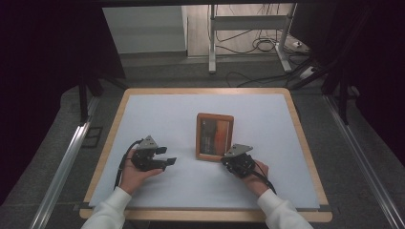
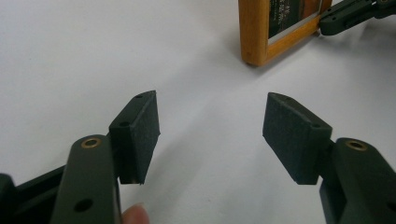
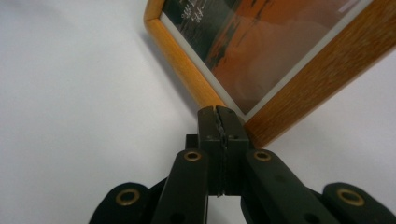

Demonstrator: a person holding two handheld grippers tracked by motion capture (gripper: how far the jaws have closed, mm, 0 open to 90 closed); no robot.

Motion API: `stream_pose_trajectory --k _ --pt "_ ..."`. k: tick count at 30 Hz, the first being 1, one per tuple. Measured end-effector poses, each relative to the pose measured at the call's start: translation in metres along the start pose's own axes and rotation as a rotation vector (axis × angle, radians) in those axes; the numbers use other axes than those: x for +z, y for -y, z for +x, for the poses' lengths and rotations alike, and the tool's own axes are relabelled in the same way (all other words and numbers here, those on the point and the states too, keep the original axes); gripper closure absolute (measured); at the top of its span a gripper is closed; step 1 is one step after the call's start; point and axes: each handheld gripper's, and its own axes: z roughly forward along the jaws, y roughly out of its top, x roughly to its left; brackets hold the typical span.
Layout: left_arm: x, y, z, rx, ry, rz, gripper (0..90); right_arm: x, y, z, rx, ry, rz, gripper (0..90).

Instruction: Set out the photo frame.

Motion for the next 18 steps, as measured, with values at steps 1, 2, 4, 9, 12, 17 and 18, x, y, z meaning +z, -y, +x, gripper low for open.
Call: stream_pose_trajectory --k 1,2,4,9,12,17,18 --pt "0.0001 0.0000 -0.0001 0.001 0.000 0.002 35.8 -0.0001 0.0002 -0.0003 -0.001 0.000 -0.001 89.5" --pt "0.0002 0.0000 -0.0002 0.000 0.002 0.003 35.8 -0.0002 0.0002 -0.0004 -0.001 0.000 0.000 89.5" --pt "0.0002 0.0001 -0.0003 0.001 0.002 0.003 35.8 -0.0002 0.0003 -0.0004 -0.004 0.003 0.000 89.5" --pt "0.0001 0.0002 -0.0002 0.001 0.003 0.003 35.7 -0.0007 0.0007 -0.0025 -0.001 0.009 0.002 89.5" --pt "0.0005 0.0003 -0.0004 -0.002 0.004 0.004 35.8 -0.0010 0.0011 -0.0038 0.003 0.011 0.000 89.5" --pt "0.0010 -0.0006 -0.0012 -0.006 0.001 0.001 35.7 -0.0020 0.0022 -0.0063 0.012 0.010 -0.011 89.4" --pt "0.0011 -0.0006 -0.0015 -0.006 0.001 0.002 35.7 -0.0027 0.0021 -0.0064 0.018 0.006 -0.013 89.4"
